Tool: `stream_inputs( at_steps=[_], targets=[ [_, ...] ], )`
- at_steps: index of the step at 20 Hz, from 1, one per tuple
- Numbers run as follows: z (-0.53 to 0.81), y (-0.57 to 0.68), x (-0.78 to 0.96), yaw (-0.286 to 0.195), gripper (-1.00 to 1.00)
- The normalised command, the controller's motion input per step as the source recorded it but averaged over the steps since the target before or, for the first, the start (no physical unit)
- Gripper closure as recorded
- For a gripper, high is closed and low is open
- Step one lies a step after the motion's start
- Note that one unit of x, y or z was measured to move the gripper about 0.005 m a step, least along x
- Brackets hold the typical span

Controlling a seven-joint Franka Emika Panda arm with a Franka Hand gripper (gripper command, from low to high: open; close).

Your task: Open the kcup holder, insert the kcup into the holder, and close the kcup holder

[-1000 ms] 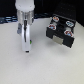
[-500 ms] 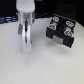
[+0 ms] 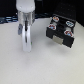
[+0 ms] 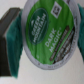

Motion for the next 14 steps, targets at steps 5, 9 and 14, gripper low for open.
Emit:
stream_inputs(
  at_steps=[5,9,14],
  targets=[
    [0.87,0.42,0.14,-0.001,1.00],
    [0.82,0.52,0.14,0.004,1.00],
    [0.69,0.65,0.13,0.005,1.00]
  ],
)
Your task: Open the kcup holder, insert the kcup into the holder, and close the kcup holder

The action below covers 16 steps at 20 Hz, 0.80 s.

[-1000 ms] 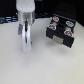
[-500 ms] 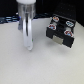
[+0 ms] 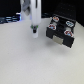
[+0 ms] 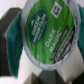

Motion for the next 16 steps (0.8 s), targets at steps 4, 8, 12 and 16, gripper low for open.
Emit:
stream_inputs(
  at_steps=[4,8,12,16],
  targets=[
    [0.52,0.66,0.06,0.009,1.00],
    [0.49,0.68,0.12,0.001,1.00],
    [0.37,0.67,0.09,0.003,1.00],
    [0.31,0.66,0.10,0.013,1.00]
  ],
)
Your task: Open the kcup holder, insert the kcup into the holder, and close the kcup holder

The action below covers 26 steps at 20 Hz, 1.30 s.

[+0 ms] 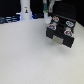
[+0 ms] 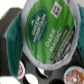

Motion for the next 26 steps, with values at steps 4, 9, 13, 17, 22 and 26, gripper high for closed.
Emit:
stream_inputs(
  at_steps=[4,9,13,17,22,26],
  targets=[
    [0.25,0.66,0.10,0.017,1.00],
    [0.09,0.65,0.01,0.021,1.00],
    [0.02,0.64,0.03,0.031,1.00],
    [0.01,0.63,0.08,0.042,1.00],
    [-0.01,0.15,0.11,0.014,1.00],
    [-0.04,0.22,0.25,0.010,1.00]
  ],
)
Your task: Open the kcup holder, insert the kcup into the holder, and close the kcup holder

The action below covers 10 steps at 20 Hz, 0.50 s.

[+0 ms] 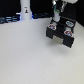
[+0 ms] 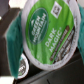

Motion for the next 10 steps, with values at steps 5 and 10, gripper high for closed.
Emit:
stream_inputs(
  at_steps=[5,10],
  targets=[
    [0.00,0.03,0.17,-0.002,1.00],
    [0.22,0.20,0.53,-0.016,1.00]
  ],
)
